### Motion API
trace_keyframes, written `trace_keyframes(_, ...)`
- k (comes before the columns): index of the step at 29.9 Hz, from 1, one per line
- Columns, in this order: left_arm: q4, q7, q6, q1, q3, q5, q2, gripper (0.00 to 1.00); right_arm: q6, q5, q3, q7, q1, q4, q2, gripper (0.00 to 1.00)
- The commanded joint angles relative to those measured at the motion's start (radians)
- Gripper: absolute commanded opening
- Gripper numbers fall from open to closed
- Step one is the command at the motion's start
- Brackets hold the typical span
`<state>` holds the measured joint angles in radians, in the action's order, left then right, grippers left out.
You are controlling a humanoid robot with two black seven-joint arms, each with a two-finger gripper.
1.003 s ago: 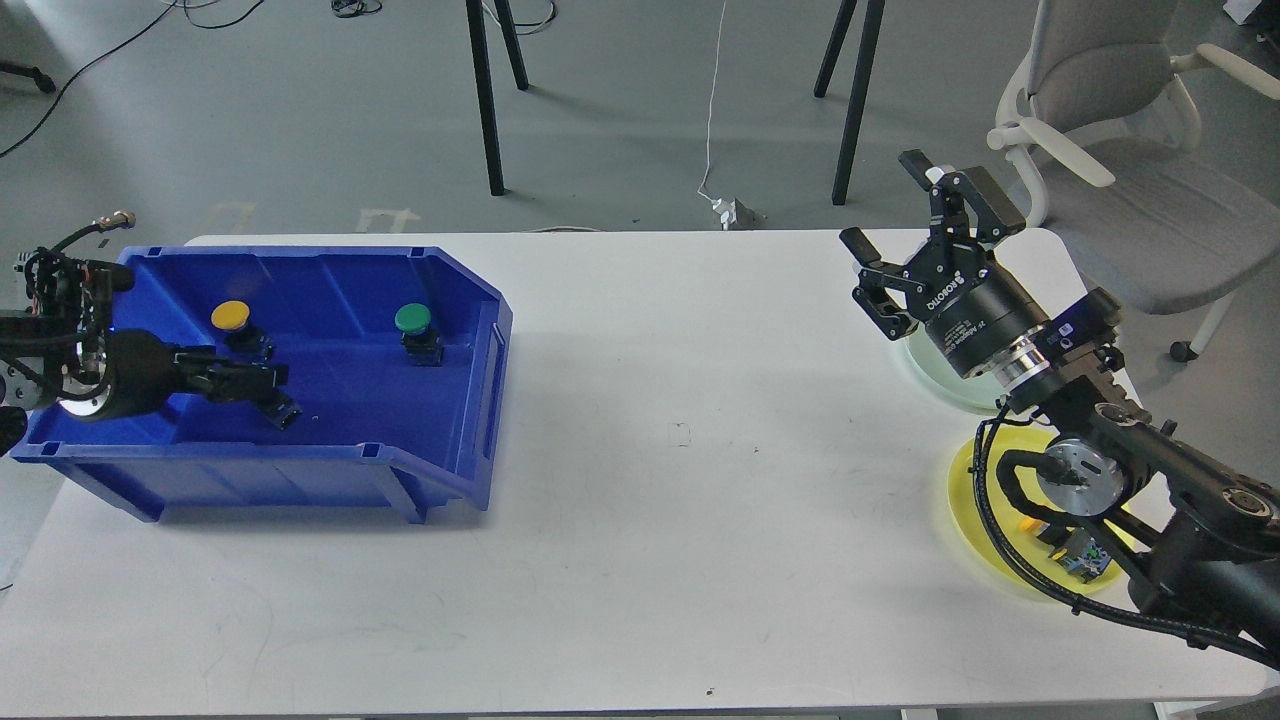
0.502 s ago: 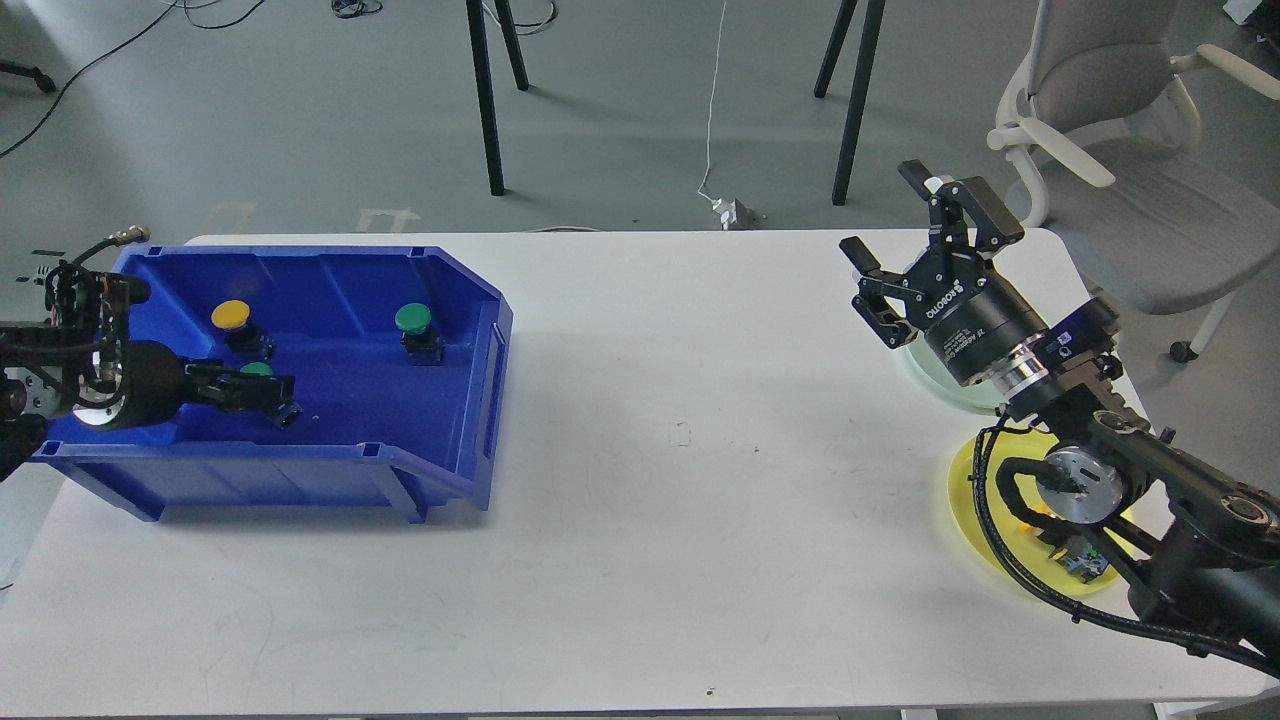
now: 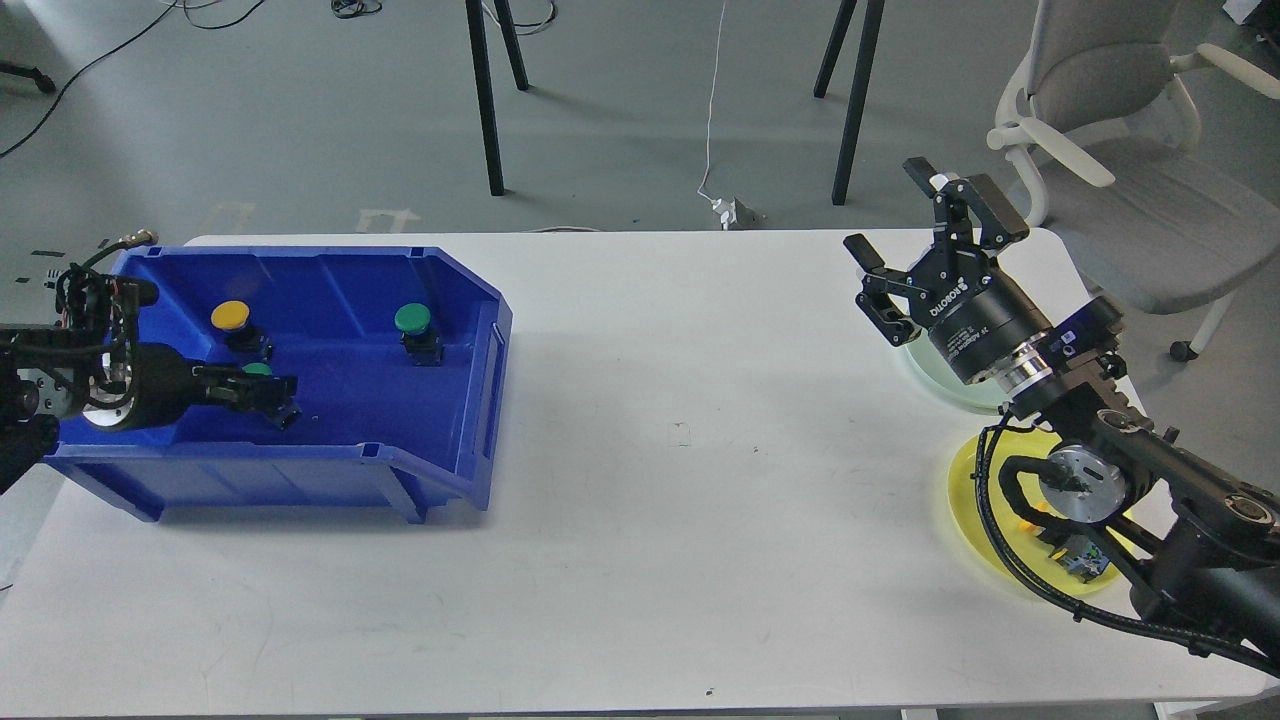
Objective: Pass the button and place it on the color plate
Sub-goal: 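Grasp the green button in the blue bin with the left gripper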
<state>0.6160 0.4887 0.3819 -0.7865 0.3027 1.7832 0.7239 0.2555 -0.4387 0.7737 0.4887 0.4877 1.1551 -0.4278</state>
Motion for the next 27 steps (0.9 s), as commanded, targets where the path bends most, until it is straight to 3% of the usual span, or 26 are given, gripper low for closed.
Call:
trace_keyframes(1, -0.007, 0.000, 0.000, -0.002, -0.001, -0.004, -0.006, 0.74, -0.001, 0.000, 0.002, 0.000, -0.001, 0.001, 0.000, 0.94)
trace_keyframes(13, -0.019, 0.000, -0.017, -0.007, -0.005, -0.007, -0.015, 0.67, 0.001, 0.000, -0.002, 0.000, -0.001, 0.001, 0.000, 0.94)
trace_keyframes(27, -0.035, 0.000, -0.028, -0.007, -0.007, -0.004, -0.011, 0.30, 0.001, 0.000, -0.005, 0.000, -0.001, 0.001, 0.000, 0.94)
